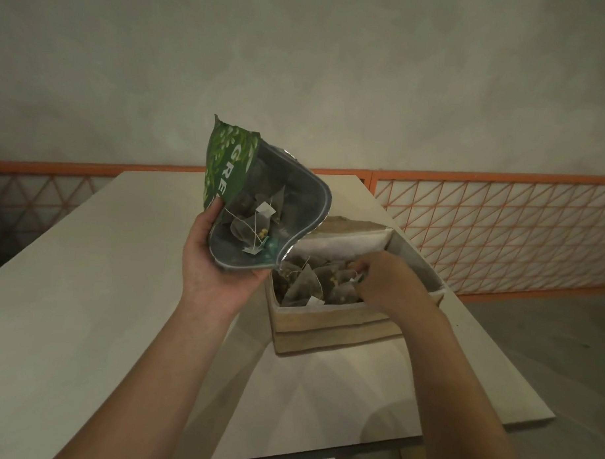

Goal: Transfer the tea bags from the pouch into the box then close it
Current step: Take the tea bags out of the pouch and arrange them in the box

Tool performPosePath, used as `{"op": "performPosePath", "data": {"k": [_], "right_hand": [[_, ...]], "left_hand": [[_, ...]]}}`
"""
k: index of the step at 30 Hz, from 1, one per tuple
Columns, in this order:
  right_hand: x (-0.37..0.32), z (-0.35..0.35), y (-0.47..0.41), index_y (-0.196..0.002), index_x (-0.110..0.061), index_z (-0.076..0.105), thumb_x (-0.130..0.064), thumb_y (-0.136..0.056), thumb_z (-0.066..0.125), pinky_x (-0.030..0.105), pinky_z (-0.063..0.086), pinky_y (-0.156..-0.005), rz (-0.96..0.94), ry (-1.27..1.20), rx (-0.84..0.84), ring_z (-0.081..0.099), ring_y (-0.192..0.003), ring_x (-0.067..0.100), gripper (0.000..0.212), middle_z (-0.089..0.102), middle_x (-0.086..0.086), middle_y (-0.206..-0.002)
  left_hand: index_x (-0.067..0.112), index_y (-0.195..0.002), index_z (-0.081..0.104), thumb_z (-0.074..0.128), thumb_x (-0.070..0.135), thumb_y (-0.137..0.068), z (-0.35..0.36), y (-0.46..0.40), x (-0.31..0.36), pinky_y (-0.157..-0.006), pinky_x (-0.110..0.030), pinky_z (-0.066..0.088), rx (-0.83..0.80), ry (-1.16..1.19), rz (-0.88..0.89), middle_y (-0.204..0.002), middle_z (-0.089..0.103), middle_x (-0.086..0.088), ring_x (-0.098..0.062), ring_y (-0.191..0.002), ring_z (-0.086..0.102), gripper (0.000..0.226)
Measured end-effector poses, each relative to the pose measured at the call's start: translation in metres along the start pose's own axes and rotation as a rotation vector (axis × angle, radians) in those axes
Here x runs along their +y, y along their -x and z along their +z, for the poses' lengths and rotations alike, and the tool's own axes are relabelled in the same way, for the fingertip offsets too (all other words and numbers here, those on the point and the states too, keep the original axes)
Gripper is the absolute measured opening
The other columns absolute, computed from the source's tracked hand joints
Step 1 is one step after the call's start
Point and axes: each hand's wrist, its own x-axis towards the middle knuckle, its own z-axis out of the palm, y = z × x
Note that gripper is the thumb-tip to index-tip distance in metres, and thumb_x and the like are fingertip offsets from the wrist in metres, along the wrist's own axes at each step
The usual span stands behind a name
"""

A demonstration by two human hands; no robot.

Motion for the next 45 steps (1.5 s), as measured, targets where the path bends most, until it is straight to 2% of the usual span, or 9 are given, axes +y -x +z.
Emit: {"op": "performPosePath", "data": {"k": [5,11,17,24,27,31,34,38,45], "right_hand": [[0.007,-0.001,-0.001,-0.107,-0.016,0.07,-0.018,-0.091,0.063,0.02,0.038,-0.058,-0.066,-0.246,0.373,0.056,-0.077,0.013,0.018,0.066,0.001,-0.096],[0.006,0.002,0.004,-0.129,-0.022,0.058,-0.054,-0.085,0.063,0.038,0.046,-0.097,-0.161,-0.153,0.467,0.047,-0.121,0.023,0.055,0.053,0.003,-0.13],[-0.002,0.001,0.017,-0.088,-0.03,0.069,-0.055,-0.095,0.048,0.037,0.052,-0.084,-0.106,0.028,-0.002,0.062,-0.077,0.01,0.033,0.065,-0.01,-0.076],[-0.056,-0.005,0.045,-0.094,-0.021,0.07,-0.021,-0.087,0.068,0.037,0.048,-0.074,-0.54,-0.401,0.727,0.054,-0.084,0.013,0.008,0.061,-0.008,-0.087],[-0.081,0.005,0.048,-0.091,-0.024,0.075,-0.026,-0.082,0.071,0.032,0.036,-0.075,-0.634,-0.179,0.725,0.053,-0.089,0.019,0.011,0.06,-0.004,-0.088],[-0.103,0.02,0.039,-0.087,-0.023,0.078,-0.039,-0.075,0.073,0.037,0.028,-0.079,-0.557,0.183,0.688,0.048,-0.095,0.027,0.021,0.058,0.002,-0.095],[-0.115,0.025,0.035,-0.079,-0.018,0.077,-0.04,-0.067,0.079,0.038,0.026,-0.08,-0.456,0.281,0.683,0.049,-0.091,0.029,0.025,0.06,0.006,-0.091],[-0.116,0.026,0.031,-0.079,-0.023,0.078,-0.031,-0.07,0.076,0.038,0.024,-0.079,-0.434,0.291,0.711,0.049,-0.092,0.028,0.012,0.061,0.004,-0.09],[-0.108,0.003,0.038,-0.088,-0.026,0.072,-0.028,-0.088,0.067,0.032,0.049,-0.065,-0.524,-0.518,0.634,0.06,-0.071,0.006,0.006,0.065,-0.012,-0.075]], "left_hand": [[0.023,-0.14,0.059,0.05,0.042,-0.096,0.002,0.002,0.001,-0.091,-0.041,0.057,-0.007,0.002,0.003,-0.149,0.053,-0.005,-0.027,-0.137,0.049,0.049],[0.022,-0.139,0.059,0.051,0.042,-0.096,0.001,0.0,0.002,-0.097,-0.041,0.054,-0.003,-0.007,0.0,-0.15,0.052,-0.004,-0.026,-0.133,0.052,0.048],[0.02,-0.132,0.064,0.052,0.043,-0.095,0.0,0.001,0.002,-0.099,-0.039,0.048,0.03,0.002,-0.001,-0.144,0.052,-0.003,-0.023,-0.132,0.048,0.044],[0.018,-0.125,0.067,0.045,0.044,-0.099,0.003,0.004,0.003,-0.079,-0.037,0.06,0.042,-0.047,0.023,-0.112,0.072,-0.005,-0.024,-0.091,0.072,0.043],[0.016,-0.141,0.056,0.048,0.044,-0.097,0.005,0.007,0.002,-0.078,-0.033,0.059,0.065,-0.076,0.024,-0.121,0.066,-0.008,-0.024,-0.098,0.069,0.053],[0.013,-0.129,0.066,0.049,0.044,-0.096,0.004,0.01,0.002,-0.098,-0.032,0.051,0.073,-0.105,0.023,-0.127,0.067,-0.008,-0.023,-0.114,0.066,0.048],[0.012,-0.141,0.058,0.05,0.044,-0.097,0.004,0.011,0.004,-0.118,-0.037,0.032,0.088,-0.117,0.034,-0.146,0.055,-0.01,-0.025,-0.137,0.05,0.055],[0.012,-0.137,0.06,0.052,0.044,-0.095,0.005,0.011,0.007,-0.119,-0.038,0.032,0.11,-0.114,0.046,-0.147,0.054,-0.01,-0.026,-0.138,0.049,0.054],[0.015,-0.127,0.067,0.047,0.044,-0.097,0.007,0.012,0.008,-0.08,-0.035,0.059,0.091,-0.096,0.028,-0.124,0.067,-0.01,-0.026,-0.104,0.068,0.046]]}}
